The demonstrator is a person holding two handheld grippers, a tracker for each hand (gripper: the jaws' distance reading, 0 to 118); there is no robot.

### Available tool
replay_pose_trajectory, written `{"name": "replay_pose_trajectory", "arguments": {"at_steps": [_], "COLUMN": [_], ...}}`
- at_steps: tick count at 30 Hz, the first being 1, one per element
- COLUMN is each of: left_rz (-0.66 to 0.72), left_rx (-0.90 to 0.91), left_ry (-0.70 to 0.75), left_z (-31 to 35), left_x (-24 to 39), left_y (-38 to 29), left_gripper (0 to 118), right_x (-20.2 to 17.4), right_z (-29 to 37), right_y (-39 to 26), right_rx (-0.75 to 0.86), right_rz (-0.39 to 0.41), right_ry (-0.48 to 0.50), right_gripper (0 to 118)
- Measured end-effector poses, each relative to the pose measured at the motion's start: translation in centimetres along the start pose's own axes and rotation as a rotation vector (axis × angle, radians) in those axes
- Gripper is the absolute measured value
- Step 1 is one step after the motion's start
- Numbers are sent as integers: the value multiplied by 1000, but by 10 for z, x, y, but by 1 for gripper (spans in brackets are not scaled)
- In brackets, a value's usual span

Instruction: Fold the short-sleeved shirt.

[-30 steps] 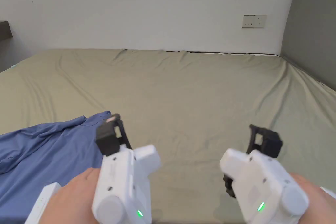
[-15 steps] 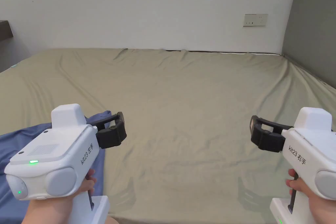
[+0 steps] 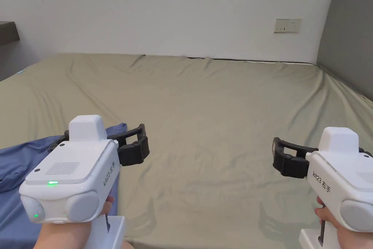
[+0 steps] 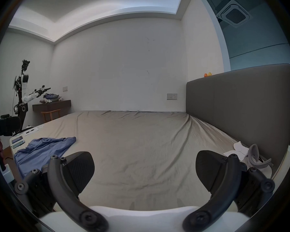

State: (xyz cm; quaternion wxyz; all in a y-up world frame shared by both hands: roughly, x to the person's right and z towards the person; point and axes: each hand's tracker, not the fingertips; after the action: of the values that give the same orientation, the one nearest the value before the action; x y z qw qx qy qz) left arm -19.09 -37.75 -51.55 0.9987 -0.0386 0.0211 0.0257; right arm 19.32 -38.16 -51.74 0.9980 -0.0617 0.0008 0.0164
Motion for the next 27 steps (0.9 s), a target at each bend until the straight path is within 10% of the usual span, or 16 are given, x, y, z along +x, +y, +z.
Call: {"name": "replay_pose_trajectory", "arguments": {"at_steps": [27], "left_rz": [-39], "left_rx": [14], "left_ry": [-33], "left_z": [0], "left_x": [10], "left_y": [-2], "left_gripper": [118], "right_x": [11], "right_z": [-1], "right_y": [0], "right_rx": [-7], "right_rz": [-18], "right_ry": [-57], "right_gripper": [118]}}
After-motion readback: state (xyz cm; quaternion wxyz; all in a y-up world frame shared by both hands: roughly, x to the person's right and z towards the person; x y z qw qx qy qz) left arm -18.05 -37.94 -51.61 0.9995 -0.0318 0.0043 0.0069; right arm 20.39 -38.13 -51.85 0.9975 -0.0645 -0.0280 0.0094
